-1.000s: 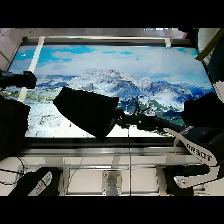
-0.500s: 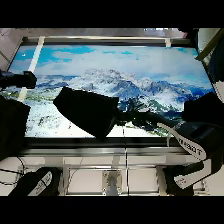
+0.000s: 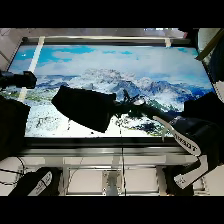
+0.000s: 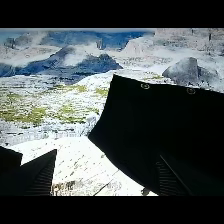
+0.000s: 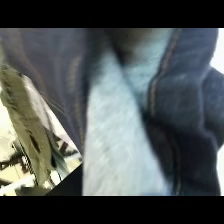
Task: Fold the clothes and pants, and hang the long-sleeved shirts on hangers.
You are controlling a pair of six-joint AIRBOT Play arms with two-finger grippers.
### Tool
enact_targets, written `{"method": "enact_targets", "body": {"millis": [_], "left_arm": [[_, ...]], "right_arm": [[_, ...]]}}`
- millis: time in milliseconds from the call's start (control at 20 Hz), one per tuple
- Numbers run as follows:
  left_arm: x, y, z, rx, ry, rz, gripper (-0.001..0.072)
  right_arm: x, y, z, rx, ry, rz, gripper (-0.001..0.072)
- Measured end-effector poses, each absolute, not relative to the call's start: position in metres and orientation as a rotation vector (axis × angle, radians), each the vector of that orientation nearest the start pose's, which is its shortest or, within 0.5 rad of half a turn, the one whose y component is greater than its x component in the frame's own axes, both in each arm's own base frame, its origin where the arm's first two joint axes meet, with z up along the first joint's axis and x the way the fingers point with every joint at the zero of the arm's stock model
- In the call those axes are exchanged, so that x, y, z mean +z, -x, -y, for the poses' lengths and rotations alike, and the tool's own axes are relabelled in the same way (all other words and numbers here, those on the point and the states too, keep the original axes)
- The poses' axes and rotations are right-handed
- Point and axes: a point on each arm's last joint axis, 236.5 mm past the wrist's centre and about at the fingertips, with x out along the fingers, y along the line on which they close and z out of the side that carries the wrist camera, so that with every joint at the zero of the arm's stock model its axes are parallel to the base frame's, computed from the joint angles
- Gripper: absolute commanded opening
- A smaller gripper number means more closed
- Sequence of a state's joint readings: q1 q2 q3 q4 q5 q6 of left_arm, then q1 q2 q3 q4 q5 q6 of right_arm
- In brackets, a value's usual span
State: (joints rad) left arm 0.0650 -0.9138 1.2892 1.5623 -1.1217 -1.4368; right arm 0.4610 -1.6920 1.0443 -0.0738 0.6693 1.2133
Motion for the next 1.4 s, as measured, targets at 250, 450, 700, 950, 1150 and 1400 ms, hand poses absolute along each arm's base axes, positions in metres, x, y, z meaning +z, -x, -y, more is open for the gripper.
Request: {"method": "enact_targets", "body": {"millis": [250, 450, 700, 950, 1150, 1400], "left_arm": [[0.206, -0.371, -0.022, 0.006, -0.097, -0.748, 0.0694], [0.206, -0.371, -0.022, 0.006, -0.097, -0.748, 0.0694], [0.206, -0.371, -0.022, 0.006, -0.097, -0.748, 0.0694], [0.206, -0.371, -0.022, 0.008, -0.093, -0.748, 0.0694], [0.206, -0.371, -0.022, 0.009, -0.091, -0.748, 0.0694], [0.206, -0.371, -0.022, 0.014, -0.077, -0.748, 0.0694]], "right_arm": [[0.036, -0.447, -0.255, 0.563, -1.012, -1.026, 0.0028], [0.115, -0.459, -0.115, 0.417, -0.974, -0.815, 0.0028], [0.176, -0.395, 0.073, 0.058, -0.901, -0.611, 0.0028], [0.180, -0.273, 0.203, -0.383, -0.867, -0.591, 0.0028], [0.163, -0.201, 0.243, -0.625, -0.866, -0.663, 0.0195], [0.147, -0.141, 0.262, -0.842, -0.817, -0.795, 0.0532]]}}
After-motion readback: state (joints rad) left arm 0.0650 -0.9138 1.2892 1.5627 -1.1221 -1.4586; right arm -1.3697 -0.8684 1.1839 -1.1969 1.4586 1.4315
